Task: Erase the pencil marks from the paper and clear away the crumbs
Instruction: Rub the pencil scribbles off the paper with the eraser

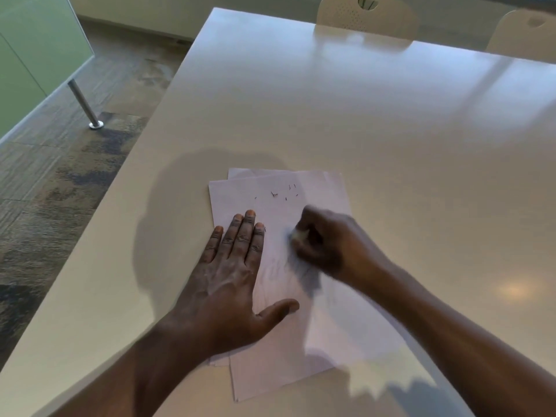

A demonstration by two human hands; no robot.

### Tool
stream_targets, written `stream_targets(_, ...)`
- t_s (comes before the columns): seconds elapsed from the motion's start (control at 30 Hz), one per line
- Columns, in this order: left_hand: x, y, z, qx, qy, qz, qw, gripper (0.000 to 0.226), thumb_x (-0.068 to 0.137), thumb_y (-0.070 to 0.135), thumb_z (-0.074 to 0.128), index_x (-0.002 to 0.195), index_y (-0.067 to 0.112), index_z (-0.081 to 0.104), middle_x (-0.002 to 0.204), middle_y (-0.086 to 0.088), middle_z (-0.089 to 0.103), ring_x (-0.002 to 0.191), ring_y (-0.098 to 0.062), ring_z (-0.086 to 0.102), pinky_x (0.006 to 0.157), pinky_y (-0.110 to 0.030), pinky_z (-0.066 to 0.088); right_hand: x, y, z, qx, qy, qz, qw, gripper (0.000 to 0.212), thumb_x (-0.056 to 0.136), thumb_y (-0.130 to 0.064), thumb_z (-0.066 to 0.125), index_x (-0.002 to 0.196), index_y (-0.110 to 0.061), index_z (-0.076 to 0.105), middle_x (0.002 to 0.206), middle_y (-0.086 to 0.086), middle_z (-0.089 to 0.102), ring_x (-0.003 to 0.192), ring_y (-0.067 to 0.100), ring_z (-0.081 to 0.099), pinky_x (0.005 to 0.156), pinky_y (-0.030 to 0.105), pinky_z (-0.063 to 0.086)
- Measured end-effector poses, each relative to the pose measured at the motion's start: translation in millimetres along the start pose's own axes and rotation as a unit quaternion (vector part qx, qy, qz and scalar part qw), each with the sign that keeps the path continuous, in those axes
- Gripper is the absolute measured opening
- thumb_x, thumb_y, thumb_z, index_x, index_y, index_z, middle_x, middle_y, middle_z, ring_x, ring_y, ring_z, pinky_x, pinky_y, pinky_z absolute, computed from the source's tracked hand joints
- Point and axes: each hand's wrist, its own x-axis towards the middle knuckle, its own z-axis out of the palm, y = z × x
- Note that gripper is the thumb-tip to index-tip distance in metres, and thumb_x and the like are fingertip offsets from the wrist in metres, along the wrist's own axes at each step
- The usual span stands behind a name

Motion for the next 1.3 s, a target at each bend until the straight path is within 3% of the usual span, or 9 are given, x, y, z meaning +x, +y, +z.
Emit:
stream_targets(0.13,0.0,-0.2,0.6,0.004,-0.002,-0.003,1.000,0.121,0.072,0.096,-0.010,0.157,0.011,-0.023,0.165,-0.009,-0.034,0.152,-0.018,-0.034,0.128,-0.046,-0.008,26.9,31.9,-15.0,-0.050,0.088,0.105,0.989,0.015,0.087,-0.026,0.069,0.084,-0.017,0.057,0.069,-0.002,0.058,0.061,0.021,0.053,0.057,0.036,0.045)
stream_targets(0.33,-1.0,-0.4,2.7,-0.007,0.004,-0.001,1.000,0.120,0.074,0.095,-0.007,0.158,0.012,-0.021,0.165,-0.009,-0.034,0.152,-0.019,-0.034,0.127,-0.045,-0.008,-4.3,-6.2,1.6,-0.017,0.005,-0.012,1.000,0.013,0.088,-0.022,0.068,0.088,-0.016,0.058,0.076,-0.005,0.060,0.063,0.015,0.057,0.057,0.033,0.047)
stream_targets(0.53,-0.1,-1.2,3.3,0.000,0.011,0.002,1.000,0.117,0.081,0.094,0.010,0.158,0.012,-0.021,0.166,-0.008,-0.034,0.152,-0.019,-0.034,0.128,-0.046,-0.005,37.1,47.6,-20.7,-0.096,0.117,0.122,0.981,0.017,0.085,-0.031,0.063,0.083,-0.018,0.054,0.072,0.000,0.059,0.065,0.027,0.056,0.059,0.037,0.048)
stream_targets(0.6,-0.8,-0.2,2.9,0.002,0.007,0.001,1.000,0.118,0.080,0.094,0.009,0.157,0.012,-0.023,0.165,-0.008,-0.036,0.151,-0.019,-0.035,0.128,-0.046,-0.007,31.5,37.5,-15.7,-0.083,0.095,0.097,0.987,0.015,0.086,-0.030,0.064,0.084,-0.018,0.055,0.072,0.000,0.060,0.066,0.026,0.056,0.059,0.037,0.048)
stream_targets(0.7,0.0,-1.4,4.4,-0.006,0.028,0.003,1.000,0.118,0.082,0.094,0.011,0.162,0.009,-0.007,0.170,-0.010,-0.020,0.157,-0.021,-0.021,0.127,-0.047,0.000,15.7,20.0,-7.3,-0.051,0.024,0.028,0.998,0.013,0.089,-0.028,0.065,0.088,-0.019,0.056,0.074,-0.005,0.059,0.064,0.021,0.056,0.057,0.035,0.044)
stream_targets(0.87,0.0,-4.3,8.0,0.005,0.030,0.014,0.999,0.117,0.085,0.093,0.016,0.162,0.007,0.000,0.172,-0.011,-0.012,0.159,-0.023,-0.014,0.125,-0.048,0.003,48.3,51.2,-24.7,-0.084,0.097,0.080,0.989,0.012,0.085,-0.026,0.064,0.084,-0.018,0.056,0.072,0.000,0.059,0.065,0.026,0.055,0.060,0.038,0.049)
stream_targets(1.0,0.0,-3.9,7.3,-0.006,0.025,0.007,1.000,0.118,0.082,0.095,0.012,0.162,0.010,-0.007,0.170,-0.009,-0.021,0.157,-0.020,-0.021,0.127,-0.047,0.000,41.9,32.5,-15.0,-0.075,0.021,-0.012,0.997,0.009,0.085,-0.023,0.063,0.087,-0.019,0.055,0.077,-0.003,0.060,0.067,0.024,0.057,0.060,0.039,0.050)
stream_targets(1.17,0.1,-2.8,5.0,-0.003,0.020,0.007,1.000,0.118,0.081,0.095,0.009,0.160,0.011,-0.014,0.168,-0.007,-0.026,0.155,-0.019,-0.027,0.127,-0.046,-0.004,65.3,51.4,-21.3,-0.093,0.085,0.074,0.989,0.012,0.084,-0.029,0.062,0.086,-0.019,0.056,0.073,0.002,0.061,0.067,0.029,0.057,0.060,0.037,0.048)
stream_targets(1.3,-0.6,-2.5,3.6,-0.011,0.013,0.001,1.000,0.119,0.077,0.097,0.003,0.159,0.013,-0.019,0.166,-0.006,-0.033,0.153,-0.017,-0.032,0.127,-0.045,-0.006,59.2,40.1,-16.1,-0.081,0.047,0.026,0.995,0.010,0.086,-0.025,0.062,0.086,-0.018,0.055,0.072,-0.001,0.061,0.066,0.026,0.057,0.059,0.036,0.048)
